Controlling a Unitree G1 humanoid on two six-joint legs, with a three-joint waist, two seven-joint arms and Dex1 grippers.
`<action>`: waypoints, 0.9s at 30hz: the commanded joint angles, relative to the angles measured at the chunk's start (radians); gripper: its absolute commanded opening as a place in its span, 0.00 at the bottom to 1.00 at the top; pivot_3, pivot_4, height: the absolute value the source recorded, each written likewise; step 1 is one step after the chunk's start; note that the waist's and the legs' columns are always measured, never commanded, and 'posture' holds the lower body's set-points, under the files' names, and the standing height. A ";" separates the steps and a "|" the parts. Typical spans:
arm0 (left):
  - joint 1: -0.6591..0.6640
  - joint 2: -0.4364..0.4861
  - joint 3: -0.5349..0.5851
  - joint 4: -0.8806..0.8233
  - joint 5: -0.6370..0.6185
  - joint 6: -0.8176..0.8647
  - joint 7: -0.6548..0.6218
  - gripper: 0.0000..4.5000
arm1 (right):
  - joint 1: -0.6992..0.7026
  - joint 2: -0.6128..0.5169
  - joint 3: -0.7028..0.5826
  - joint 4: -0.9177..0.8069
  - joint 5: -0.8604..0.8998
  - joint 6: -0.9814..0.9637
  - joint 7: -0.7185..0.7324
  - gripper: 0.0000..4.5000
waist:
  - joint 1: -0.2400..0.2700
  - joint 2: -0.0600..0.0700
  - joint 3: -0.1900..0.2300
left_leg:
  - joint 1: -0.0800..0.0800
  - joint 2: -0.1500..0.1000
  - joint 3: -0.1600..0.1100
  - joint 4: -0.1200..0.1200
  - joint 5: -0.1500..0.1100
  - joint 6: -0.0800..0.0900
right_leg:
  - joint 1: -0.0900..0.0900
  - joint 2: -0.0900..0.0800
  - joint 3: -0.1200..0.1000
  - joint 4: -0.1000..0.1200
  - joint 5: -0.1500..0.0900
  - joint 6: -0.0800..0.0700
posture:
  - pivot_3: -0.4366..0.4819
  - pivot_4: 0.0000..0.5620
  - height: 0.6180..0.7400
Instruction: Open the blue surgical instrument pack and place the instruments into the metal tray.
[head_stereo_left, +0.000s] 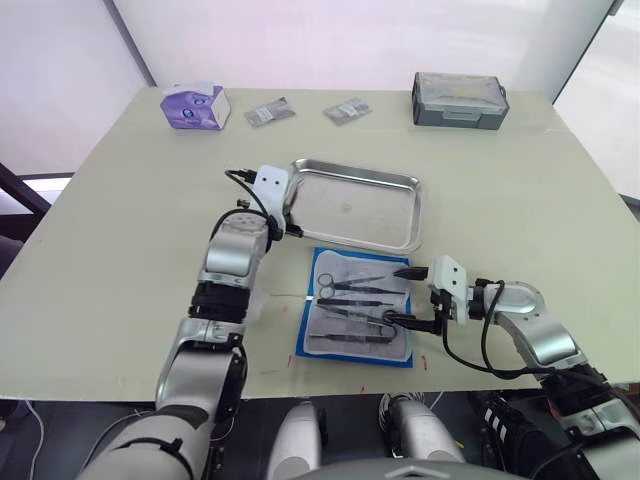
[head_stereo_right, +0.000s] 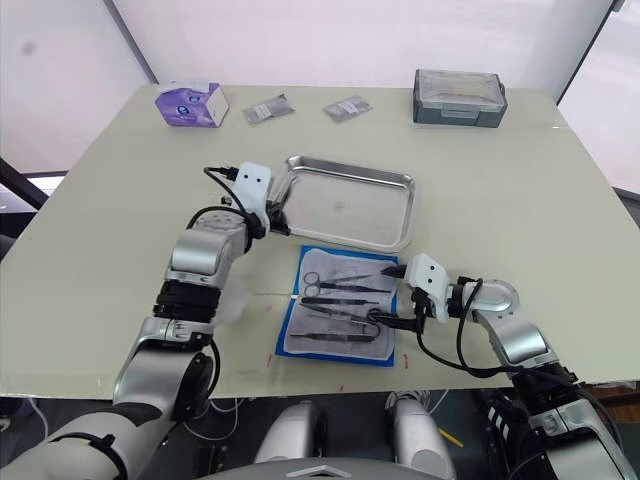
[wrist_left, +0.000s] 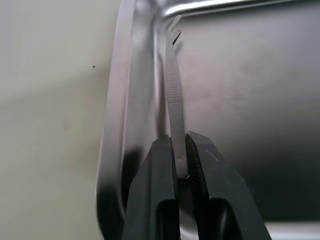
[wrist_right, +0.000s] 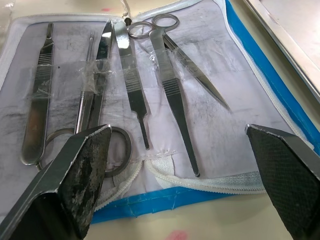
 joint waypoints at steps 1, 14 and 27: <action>-0.029 0.003 0.004 -0.005 0.008 -0.003 -0.002 0.01 | 0.054 -0.008 0.067 0.073 -0.085 0.044 -0.014 1.00 | 0.000 0.000 0.000 | 0.000 0.000 0.000 0.000 0.000 0.000 | 0.000 0.000 0.000 0.000 0.000 0.000 | 0.48 0.27 0.93; -0.029 0.001 -0.001 -0.022 0.016 0.008 0.001 0.44 | 0.055 -0.010 0.065 0.075 -0.084 0.043 -0.015 1.00 | -0.001 0.000 0.000 | 0.000 0.000 0.000 0.000 0.000 0.000 | 0.000 0.000 0.000 0.000 0.000 0.000 | 0.48 0.27 0.93; -0.052 0.005 0.028 -0.121 -0.027 -0.047 -0.057 0.44 | 0.051 -0.007 0.066 0.080 -0.085 0.039 -0.013 1.00 | -0.001 0.000 0.000 | 0.000 0.000 0.000 0.000 0.000 0.000 | 0.000 0.000 0.000 0.000 0.000 0.000 | 0.48 0.27 0.93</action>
